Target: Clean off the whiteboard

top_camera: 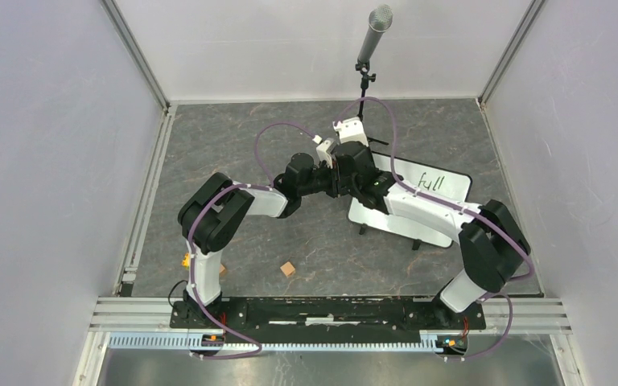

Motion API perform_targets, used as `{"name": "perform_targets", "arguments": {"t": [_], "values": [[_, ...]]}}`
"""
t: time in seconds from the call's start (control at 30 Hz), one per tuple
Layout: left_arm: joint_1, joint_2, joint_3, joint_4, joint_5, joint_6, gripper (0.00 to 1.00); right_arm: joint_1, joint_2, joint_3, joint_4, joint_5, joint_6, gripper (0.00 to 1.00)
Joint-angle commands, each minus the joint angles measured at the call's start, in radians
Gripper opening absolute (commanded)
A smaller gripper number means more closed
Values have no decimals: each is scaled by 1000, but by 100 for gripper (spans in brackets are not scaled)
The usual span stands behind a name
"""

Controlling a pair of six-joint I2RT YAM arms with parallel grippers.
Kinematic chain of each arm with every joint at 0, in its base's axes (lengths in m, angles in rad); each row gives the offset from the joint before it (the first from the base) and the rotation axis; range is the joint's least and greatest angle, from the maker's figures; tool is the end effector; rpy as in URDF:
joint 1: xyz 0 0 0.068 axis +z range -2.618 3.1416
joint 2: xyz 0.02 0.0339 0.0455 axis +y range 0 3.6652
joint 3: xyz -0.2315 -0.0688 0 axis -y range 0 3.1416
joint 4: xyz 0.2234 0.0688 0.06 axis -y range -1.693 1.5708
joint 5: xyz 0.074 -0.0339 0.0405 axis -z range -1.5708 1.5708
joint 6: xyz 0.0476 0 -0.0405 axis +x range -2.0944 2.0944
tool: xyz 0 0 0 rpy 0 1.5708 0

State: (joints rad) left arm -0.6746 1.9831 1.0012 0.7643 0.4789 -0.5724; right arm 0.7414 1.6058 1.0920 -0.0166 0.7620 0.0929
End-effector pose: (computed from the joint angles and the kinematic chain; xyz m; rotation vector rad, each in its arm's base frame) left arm 0.2989 -0.2671 0.1481 0.4762 1.9071 -1.2867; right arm 0.2771 0.2092 0.2325 -0.1925 1.9446 -0.2555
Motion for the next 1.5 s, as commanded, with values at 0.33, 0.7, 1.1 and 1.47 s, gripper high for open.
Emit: {"name": "perform_targets", "arguments": {"t": [0.33,0.7,1.1,1.47], "values": [[1,-44,-10,-30,-56,81,2,-276,-403,-437,29,39,51,20],[1,-37,-3,-41,-53,85,2,-535,-579,-584,50,-126,57,19],[1,-41,-7,-44,-62,91,2,-115,-356,-423,77,-126,127,19],[1,-46,-6,-52,-68,97,2,-380,-506,-595,79,-114,128,19]]}}
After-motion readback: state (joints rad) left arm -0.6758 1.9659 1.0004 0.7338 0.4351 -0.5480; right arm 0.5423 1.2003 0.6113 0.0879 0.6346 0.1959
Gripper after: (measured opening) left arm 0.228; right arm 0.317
